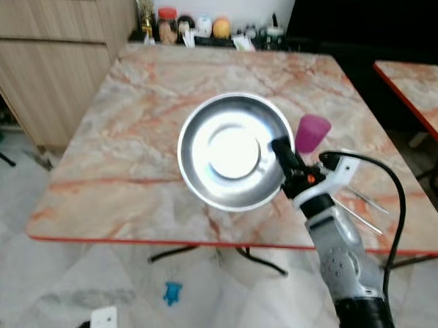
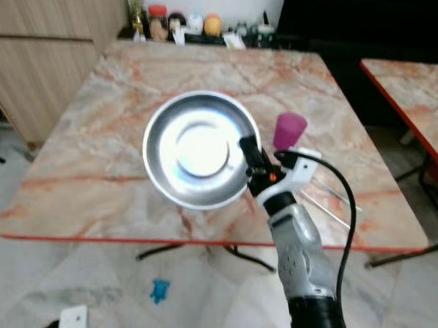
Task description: Setting the table
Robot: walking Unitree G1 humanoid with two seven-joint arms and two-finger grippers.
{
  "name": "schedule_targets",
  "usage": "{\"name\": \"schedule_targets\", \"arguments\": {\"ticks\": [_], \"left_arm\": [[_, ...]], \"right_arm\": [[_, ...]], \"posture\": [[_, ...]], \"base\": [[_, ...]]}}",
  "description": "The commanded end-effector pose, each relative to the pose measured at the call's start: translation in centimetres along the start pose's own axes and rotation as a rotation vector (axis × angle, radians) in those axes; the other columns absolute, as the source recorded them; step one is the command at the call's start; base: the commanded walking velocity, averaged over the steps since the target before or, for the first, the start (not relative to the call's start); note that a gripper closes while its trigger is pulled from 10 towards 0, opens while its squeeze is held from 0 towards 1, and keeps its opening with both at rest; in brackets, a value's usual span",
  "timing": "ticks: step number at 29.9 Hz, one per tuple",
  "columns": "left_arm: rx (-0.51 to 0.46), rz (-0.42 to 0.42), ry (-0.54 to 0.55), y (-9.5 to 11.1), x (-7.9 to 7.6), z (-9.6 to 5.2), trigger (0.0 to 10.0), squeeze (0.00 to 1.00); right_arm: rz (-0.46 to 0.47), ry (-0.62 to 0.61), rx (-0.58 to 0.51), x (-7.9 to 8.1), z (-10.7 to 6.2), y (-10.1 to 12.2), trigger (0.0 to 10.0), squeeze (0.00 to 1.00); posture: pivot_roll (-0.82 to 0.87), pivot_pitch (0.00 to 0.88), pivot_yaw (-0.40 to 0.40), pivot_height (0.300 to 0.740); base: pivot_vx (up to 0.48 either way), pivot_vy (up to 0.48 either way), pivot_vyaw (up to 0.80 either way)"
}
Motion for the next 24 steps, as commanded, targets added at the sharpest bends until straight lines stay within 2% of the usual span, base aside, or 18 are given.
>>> {"name": "schedule_targets", "arguments": {"ticks": [1, 9, 14, 24], "left_arm": [[0.024, -0.010, -0.030, -0.9, -1.3, -0.2, 10.0, 0.00], [0.018, -0.006, -0.036, -0.7, -1.4, -0.1, 10.0, 0.00], [0.022, -0.005, -0.037, -0.8, -1.5, -0.2, 10.0, 0.00], [0.019, -0.001, -0.043, -0.7, -1.7, -0.1, 10.0, 0.00]], "right_arm": [[-0.016, -0.032, -0.050, -0.8, -0.5, 1.5, 10.0, 0.00], [-0.020, -0.055, -0.057, -1.2, -0.7, 1.7, 10.0, 0.00], [-0.017, -0.083, -0.067, -1.8, -1.5, 1.9, 10.0, 0.00], [-0.020, -0.081, -0.084, -1.6, -0.8, 2.3, 10.0, 0.00]], "posture": [[0.08, 0.088, -0.092, 0.740], [0.08, 0.099, -0.089, 0.740], [0.07, 0.112, -0.085, 0.740], [0.06, 0.111, -0.086, 0.740]], "base": [[0.000, -0.480, 0.00], [0.000, -0.480, 0.00], [0.000, -0.480, 0.00], [0.000, -0.480, 0.00]]}}
Point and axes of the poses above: a point about 5 cm out from each wrist's last joint towards the gripper, its own z axis pointing out of the wrist towards the gripper, its own y axis along the axis of the wrist's last joint, x = y × z, the point moved 3 cm from there along z, pointing out of the wrist towards the gripper, and after that the axes turned 2 degrees about z, right-handed, at the moved point
